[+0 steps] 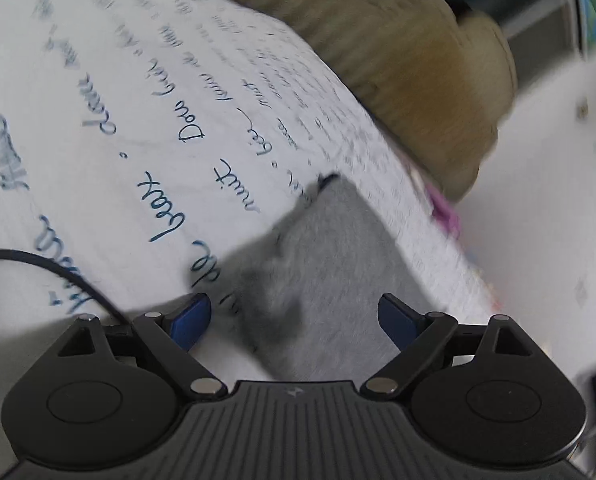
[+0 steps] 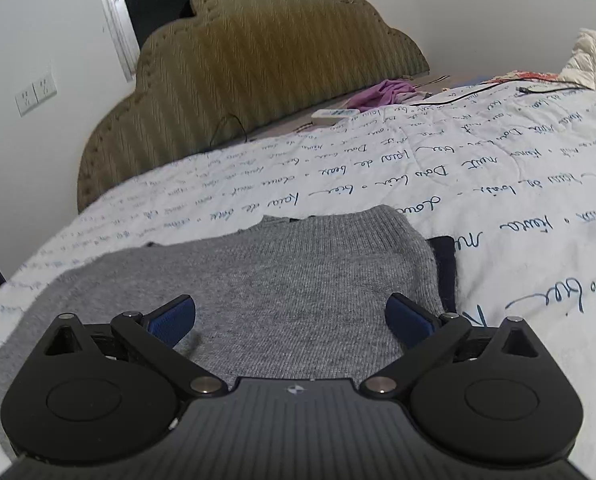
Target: Fold small clothes
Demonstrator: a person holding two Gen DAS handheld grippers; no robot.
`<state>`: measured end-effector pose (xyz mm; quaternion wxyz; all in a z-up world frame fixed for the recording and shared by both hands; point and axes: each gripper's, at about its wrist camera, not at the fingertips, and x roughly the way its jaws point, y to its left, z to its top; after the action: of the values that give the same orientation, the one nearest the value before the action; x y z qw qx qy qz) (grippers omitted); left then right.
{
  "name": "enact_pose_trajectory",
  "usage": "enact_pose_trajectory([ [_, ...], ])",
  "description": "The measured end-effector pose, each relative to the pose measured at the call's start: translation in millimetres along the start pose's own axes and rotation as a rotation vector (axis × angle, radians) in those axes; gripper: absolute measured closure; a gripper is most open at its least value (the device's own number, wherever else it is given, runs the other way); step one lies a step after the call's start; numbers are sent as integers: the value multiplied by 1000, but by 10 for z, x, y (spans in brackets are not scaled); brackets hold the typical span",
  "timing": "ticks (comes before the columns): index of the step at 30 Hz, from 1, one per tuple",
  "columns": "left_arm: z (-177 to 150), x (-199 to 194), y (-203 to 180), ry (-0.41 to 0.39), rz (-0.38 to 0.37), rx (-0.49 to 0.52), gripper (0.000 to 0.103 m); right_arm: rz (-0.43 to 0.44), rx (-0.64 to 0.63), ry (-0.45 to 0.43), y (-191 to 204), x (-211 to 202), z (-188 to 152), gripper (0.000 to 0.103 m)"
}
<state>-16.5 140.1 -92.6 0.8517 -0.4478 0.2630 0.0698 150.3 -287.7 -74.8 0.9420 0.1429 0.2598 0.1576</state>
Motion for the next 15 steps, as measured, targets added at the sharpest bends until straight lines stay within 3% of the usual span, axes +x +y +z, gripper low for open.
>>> enact_pose_trajectory([
  [2, 36, 84, -58, 7, 30, -5, 14, 17, 29, -14, -42, -29, 5, 2],
  [3, 33, 111, -120, 2, 47, 22, 21, 24, 42, -20, -72, -33, -34, 2],
  [4, 13, 135, -184, -2, 62, 58, 55, 30, 51, -24, -87, -39, -35, 2],
  [5, -11, 177, -233, 15, 78, 91, 74, 35, 59, -27, -100, -44, -36, 2],
  [7, -59, 261, -251, 59, 92, 95, 74, 41, 69, -31, -122, -40, -36, 2],
  [12, -104, 291, -244, 42, 85, 105, 74, 45, 73, -32, -142, -33, -40, 2],
  [13, -100, 298, -249, 35, 95, 113, 78, 44, 73, -32, -140, -30, -40, 2],
  [14, -105, 294, -261, 25, 113, 128, 94, 44, 72, -31, -138, -35, -43, 2],
  [15, -107, 308, -279, 19, 130, 147, 95, 43, 71, -31, -138, -36, -43, 2],
])
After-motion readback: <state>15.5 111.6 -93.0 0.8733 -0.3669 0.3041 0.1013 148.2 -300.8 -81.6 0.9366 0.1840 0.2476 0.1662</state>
